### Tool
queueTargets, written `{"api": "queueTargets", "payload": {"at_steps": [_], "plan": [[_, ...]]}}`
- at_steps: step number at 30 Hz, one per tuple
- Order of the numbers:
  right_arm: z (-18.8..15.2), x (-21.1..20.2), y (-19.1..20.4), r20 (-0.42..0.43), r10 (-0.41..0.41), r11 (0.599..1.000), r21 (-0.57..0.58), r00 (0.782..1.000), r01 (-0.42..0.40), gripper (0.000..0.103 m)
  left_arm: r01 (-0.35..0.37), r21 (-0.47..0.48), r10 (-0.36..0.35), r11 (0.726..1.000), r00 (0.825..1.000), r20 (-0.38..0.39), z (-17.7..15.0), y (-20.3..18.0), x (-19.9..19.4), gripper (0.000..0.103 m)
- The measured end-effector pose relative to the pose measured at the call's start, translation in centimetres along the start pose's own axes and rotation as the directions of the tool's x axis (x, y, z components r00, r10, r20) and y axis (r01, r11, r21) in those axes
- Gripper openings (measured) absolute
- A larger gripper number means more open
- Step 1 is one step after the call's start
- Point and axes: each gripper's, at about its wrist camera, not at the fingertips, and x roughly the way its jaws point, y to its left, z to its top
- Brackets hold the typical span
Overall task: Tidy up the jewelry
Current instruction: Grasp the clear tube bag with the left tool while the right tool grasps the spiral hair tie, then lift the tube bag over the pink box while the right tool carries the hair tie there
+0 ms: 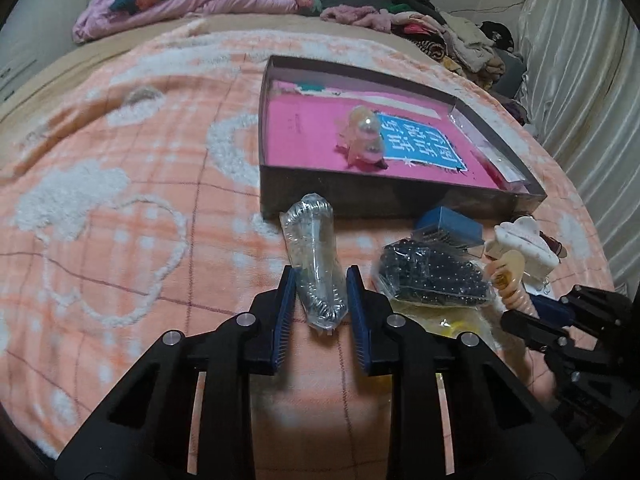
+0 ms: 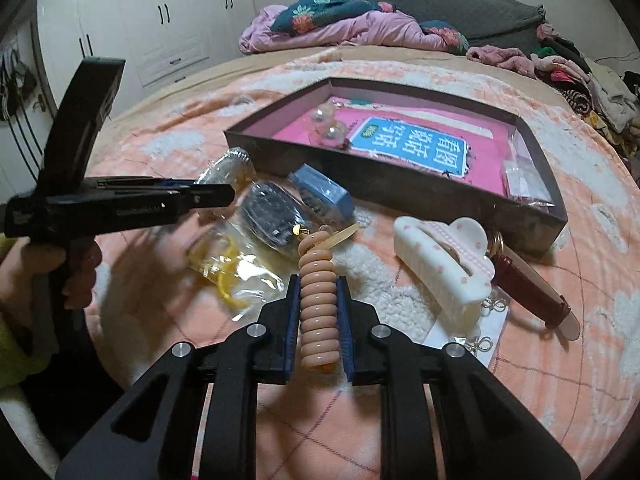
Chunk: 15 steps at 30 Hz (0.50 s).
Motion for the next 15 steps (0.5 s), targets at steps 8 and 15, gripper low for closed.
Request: {"api": "queueTargets", "payload": {"at_steps": [8, 15], "plan": [[0.4, -1.2, 0.3, 0.028, 0.023, 1.0, 0.009, 0.999, -0.023, 0.017, -0.032, -0.033, 0.035, 0.999, 0.994, 0.103, 0.0, 1.4, -4.3, 0.018], [0.9, -2.8, 0.4, 0.07, 0.03, 0.999, 0.013, 0.997, -0.031, 0.017, -0.039, -0.061, 0.047, 0.997, 0.99, 0.132, 0.7, 2.4, -6.1, 0.018]]}}
